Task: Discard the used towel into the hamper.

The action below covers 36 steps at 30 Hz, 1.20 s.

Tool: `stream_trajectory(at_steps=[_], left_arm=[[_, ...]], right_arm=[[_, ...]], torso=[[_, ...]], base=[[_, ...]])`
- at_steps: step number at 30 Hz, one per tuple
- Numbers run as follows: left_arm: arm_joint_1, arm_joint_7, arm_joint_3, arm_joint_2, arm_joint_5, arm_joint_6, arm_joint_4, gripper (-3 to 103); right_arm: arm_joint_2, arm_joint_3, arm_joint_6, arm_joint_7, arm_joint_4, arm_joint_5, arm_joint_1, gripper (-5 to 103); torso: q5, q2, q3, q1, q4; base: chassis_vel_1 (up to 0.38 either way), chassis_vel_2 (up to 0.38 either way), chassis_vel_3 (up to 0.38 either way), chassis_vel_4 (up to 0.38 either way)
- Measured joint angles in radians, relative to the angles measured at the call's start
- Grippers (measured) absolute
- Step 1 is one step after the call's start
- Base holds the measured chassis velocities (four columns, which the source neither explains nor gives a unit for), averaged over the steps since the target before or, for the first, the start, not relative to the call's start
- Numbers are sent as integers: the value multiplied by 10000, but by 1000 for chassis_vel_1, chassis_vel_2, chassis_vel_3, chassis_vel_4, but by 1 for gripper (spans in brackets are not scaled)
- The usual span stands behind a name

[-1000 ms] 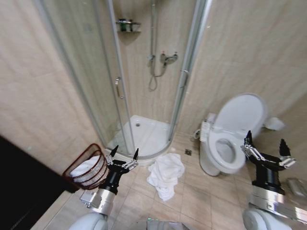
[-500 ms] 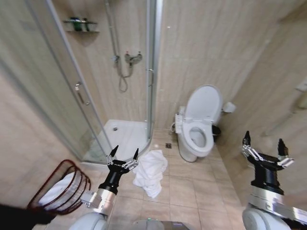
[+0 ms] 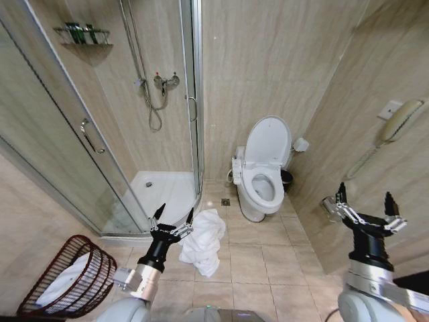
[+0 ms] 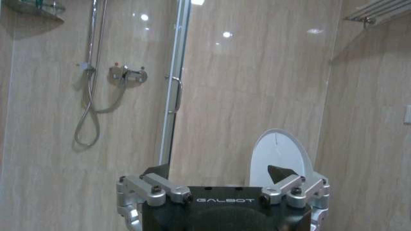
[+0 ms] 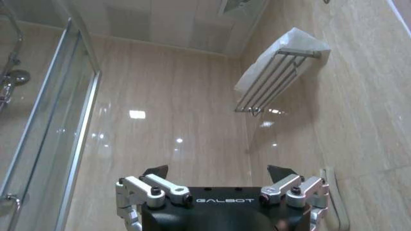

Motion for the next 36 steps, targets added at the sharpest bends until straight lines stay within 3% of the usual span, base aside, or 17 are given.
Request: stream_trajectory(at_steps=[8, 17, 36], left_arm=[[0, 0, 0, 0, 0, 0, 0, 100], [0, 0, 0, 0, 0, 0, 0, 100], [0, 0, 0, 0, 0, 0, 0, 100]], right_arm=[[6, 27, 191, -35, -16, 211, -15, 100], [-96, 14, 1021, 271, -121, 196, 383, 100], [-111, 93, 1217, 455, -91, 285, 357, 100]], torso=[[0, -477, -258, -219, 0], [-1, -1054, -570, -480, 1], [0, -2076, -1124, -950, 0]], base=[[0, 0, 0, 0], [0, 0, 0, 0], [0, 0, 0, 0]])
